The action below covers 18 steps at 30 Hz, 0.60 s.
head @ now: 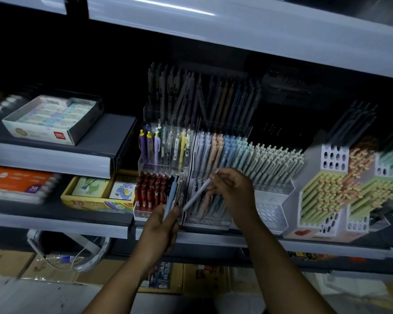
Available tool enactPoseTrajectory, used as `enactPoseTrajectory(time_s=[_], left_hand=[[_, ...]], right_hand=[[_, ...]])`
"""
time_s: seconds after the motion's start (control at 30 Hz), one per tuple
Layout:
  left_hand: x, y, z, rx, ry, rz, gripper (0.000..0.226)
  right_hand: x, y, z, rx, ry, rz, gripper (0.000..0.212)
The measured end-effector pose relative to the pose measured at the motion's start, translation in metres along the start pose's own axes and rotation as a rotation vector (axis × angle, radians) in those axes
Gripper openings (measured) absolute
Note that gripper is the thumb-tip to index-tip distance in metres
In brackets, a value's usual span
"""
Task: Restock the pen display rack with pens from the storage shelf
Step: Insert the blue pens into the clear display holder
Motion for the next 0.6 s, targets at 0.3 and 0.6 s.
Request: enactPoseTrajectory(time_s=[0.3, 0.6], left_hand=[[0.001, 0.001, -0.004, -0.041, -0.094, -0.019, 0.022], [0.001, 0.004, -0.004, -0.048, -0.097, -0.004, 0.023]], right_hand=[[0.001, -0.001, -0.019, 0.134, -0.367, 0.084, 0.007], [-0.017, -0.004, -0.019, 0.224, -0.525, 0.118, 0.008]])
Point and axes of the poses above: each hand's wrist, its own y-axis towards the middle knuckle, its own x-axis out of the back of the hand, z = x × y, the point moved 4 cm from there along y, towards the middle knuckle, and after that the axes turned 7 degrees about z, right-handed, at the moved point
